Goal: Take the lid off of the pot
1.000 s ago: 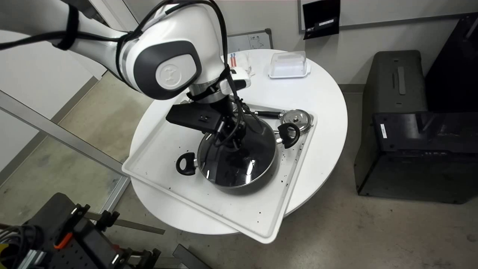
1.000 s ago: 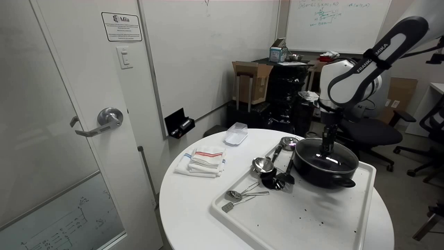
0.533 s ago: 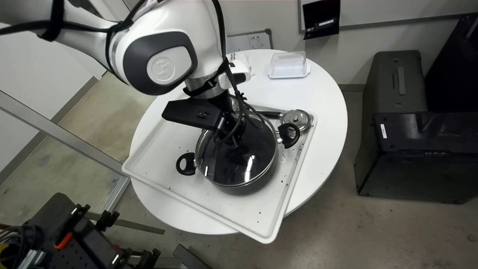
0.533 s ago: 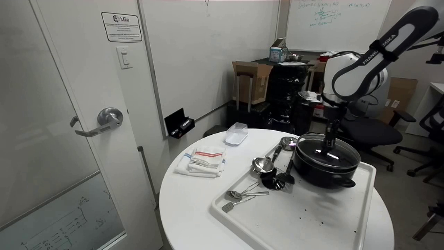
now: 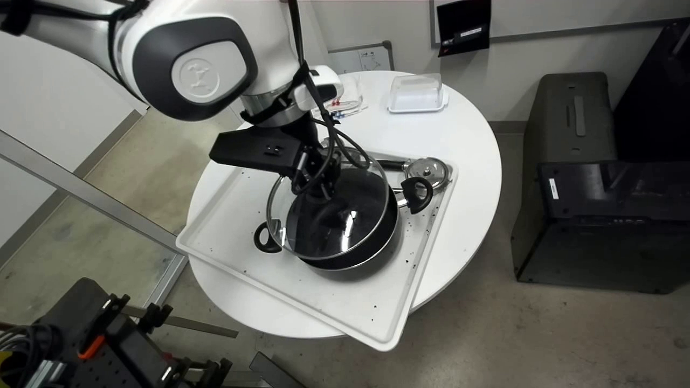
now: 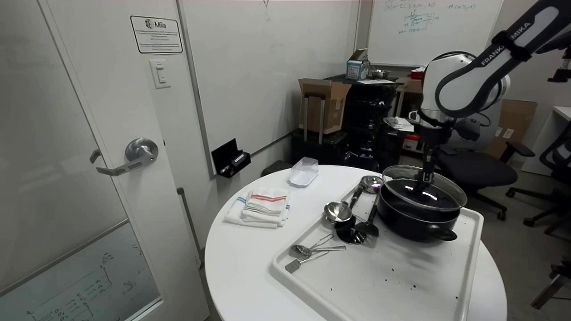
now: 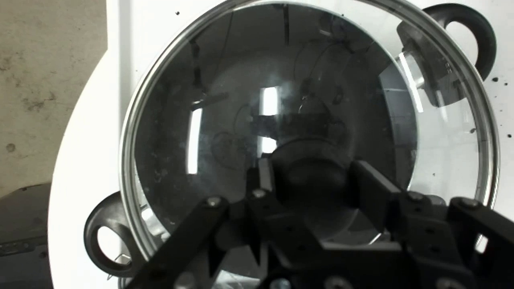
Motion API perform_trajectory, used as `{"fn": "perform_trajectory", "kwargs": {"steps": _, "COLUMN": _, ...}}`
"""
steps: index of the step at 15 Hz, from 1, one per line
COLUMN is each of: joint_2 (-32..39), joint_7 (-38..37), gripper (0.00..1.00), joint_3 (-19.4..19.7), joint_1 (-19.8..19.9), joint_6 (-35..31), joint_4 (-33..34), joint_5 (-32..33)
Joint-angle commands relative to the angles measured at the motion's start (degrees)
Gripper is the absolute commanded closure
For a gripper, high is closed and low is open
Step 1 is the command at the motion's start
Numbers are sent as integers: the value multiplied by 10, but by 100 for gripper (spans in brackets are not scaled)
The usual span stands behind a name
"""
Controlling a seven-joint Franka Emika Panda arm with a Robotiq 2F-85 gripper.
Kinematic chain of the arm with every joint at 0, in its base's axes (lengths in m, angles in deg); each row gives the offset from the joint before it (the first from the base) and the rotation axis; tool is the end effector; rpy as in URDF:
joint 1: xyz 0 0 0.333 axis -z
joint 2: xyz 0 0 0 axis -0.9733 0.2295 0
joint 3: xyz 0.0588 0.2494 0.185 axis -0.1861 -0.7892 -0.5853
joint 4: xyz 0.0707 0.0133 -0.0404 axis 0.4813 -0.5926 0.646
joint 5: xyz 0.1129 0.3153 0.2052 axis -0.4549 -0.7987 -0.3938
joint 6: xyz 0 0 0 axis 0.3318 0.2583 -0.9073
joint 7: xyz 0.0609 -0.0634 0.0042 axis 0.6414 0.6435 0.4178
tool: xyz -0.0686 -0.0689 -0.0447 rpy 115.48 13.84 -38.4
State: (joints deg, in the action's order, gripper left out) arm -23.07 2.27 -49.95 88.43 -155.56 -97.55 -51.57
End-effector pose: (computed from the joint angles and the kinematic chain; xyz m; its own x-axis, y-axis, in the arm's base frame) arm 0.5665 -0.1472 0.1653 0.9813 0.1510 -0.1195 0.1536 -0.9881 0.0128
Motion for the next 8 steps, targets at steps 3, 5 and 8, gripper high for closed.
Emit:
{"fn": "perform_trajectory", "kwargs": {"steps": 3, "joint_2": -33, "joint_7": -9, "gripper": 74, "joint_3": -8, "joint_1": -41, "joint_6": -9, "joint_4": -42, "joint_5": 48}}
{"fn": "perform_trajectory", "kwargs": {"steps": 5, "joint_2": -39, "joint_7": -18, "gripper": 74, "joint_3": -7, "joint_1": -65, "joint_6": -17, "joint_4": -57, "joint_5": 78}}
{"fn": "perform_trajectory", "kwargs": {"steps": 8, "joint_2": -52, "joint_7": -37, "gripper": 74, "joint_3": -4, "joint_1": -104, "joint_6": -33, "joint_4": -84, "joint_5": 132}}
